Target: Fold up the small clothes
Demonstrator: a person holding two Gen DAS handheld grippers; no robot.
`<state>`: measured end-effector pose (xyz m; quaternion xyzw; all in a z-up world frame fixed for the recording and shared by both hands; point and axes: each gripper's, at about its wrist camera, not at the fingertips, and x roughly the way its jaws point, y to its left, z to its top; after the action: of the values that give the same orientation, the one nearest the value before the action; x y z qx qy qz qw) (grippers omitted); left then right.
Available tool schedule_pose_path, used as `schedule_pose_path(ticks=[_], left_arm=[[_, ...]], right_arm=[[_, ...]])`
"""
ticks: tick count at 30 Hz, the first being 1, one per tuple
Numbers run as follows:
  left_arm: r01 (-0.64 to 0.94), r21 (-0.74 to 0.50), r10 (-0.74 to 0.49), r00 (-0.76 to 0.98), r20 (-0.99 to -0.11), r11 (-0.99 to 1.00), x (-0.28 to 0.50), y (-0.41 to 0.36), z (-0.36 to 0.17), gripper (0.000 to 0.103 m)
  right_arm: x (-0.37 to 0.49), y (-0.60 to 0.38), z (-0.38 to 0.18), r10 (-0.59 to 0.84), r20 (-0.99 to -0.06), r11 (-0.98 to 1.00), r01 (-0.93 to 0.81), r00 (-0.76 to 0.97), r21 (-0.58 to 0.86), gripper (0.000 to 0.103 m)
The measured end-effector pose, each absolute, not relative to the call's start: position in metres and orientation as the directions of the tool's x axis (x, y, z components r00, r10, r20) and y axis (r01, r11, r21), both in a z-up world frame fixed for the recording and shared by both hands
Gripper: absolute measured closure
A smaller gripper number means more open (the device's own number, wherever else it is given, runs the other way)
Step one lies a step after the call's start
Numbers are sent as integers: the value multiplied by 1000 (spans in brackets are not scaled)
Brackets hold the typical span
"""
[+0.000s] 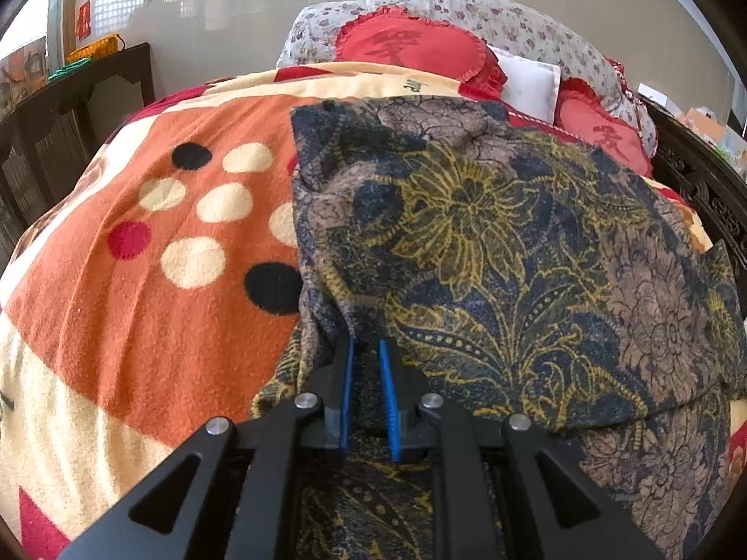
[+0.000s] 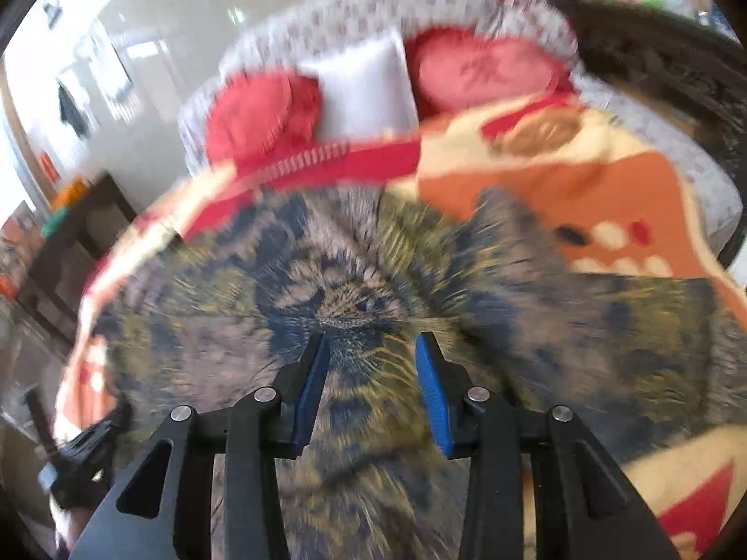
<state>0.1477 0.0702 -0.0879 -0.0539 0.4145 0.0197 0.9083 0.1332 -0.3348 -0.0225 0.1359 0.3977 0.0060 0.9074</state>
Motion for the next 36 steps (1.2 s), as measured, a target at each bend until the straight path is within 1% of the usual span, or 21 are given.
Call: schedule_pose_path(ticks=[2,4,7,8,9,11,12,13,15,17,18,20,21,24,26,27,29,30,32,34,36], left_arm=[[-79,-91,-16,657,-754,993,148,71,-88,90],[-77,-93,-20,657,-754,993,148,71,-88,90],[-74,-79,-12,655,-755,994,148,68,-87,90],[-71,-70,-7,653,-757,995,148,66,-86,89],[-59,-58,-6,650,-760,997,148,63,-85,84],[-23,-41,-17,636,-771,999,146,55,-78,67],[-8,-43,-28,634,-773,999,142,51,-74,46],[3,-58,-47,640,-767,998,137,48,-69,28],[37,-72,-79,669,-739,997,120,37,-60,14],[70,-55,-88,690,-719,996,103,24,-60,13],[90,-50,-98,689,-718,995,96,18,-65,12],[112,-32,-99,661,-744,993,90,10,-81,12],[107,-33,-93,634,-768,994,94,10,-86,12],[57,-104,-117,625,-772,993,100,23,-88,12],[57,-122,-131,630,-765,991,99,26,-88,12],[58,-118,-128,631,-765,991,98,25,-88,12],[58,-112,-123,631,-766,992,99,25,-88,12],[58,-112,-123,631,-766,992,99,24,-88,12],[58,-115,-125,631,-765,992,98,24,-88,11],[58,-118,-128,632,-765,991,99,24,-88,11],[58,-120,-129,632,-764,991,99,25,-88,11]], right_arm=[[100,-362,-14,54,-714,967,141,698,211,78],[65,-402,-11,-1,-708,957,206,707,205,78],[23,-465,-20,-112,-734,924,342,670,171,78],[14,-482,-23,-146,-747,913,378,649,151,78],[6,-497,-26,-186,-758,908,404,626,111,78],[1,-515,-28,-200,-767,929,367,610,50,78],[3,-518,-28,-178,-768,948,316,615,34,78],[6,-516,-29,-145,-773,969,248,617,16,78],[21,-505,-35,-112,-798,993,92,592,-72,77],[39,-493,-46,-99,-825,989,-39,556,-145,77],[46,-488,-52,-108,-836,983,-70,538,-172,77],[63,-484,-65,-102,-866,974,-129,489,-188,77],[66,-483,-70,-117,-873,969,-139,473,-205,77],[79,-484,-87,-124,-910,955,-200,396,-217,77],[84,-486,-96,-166,-909,945,-203,382,-258,77],[85,-488,-96,-165,-909,950,-186,383,-251,77],[87,-495,-95,-150,-911,966,-141,384,-218,77],[85,-499,-92,-137,-910,974,-113,390,-195,80],[82,-519,-81,-57,-910,998,-13,411,-68,99],[77,-535,-70,1,-895,998,55,447,29,103],[67,-549,-53,26,-865,989,113,501,95,103]])
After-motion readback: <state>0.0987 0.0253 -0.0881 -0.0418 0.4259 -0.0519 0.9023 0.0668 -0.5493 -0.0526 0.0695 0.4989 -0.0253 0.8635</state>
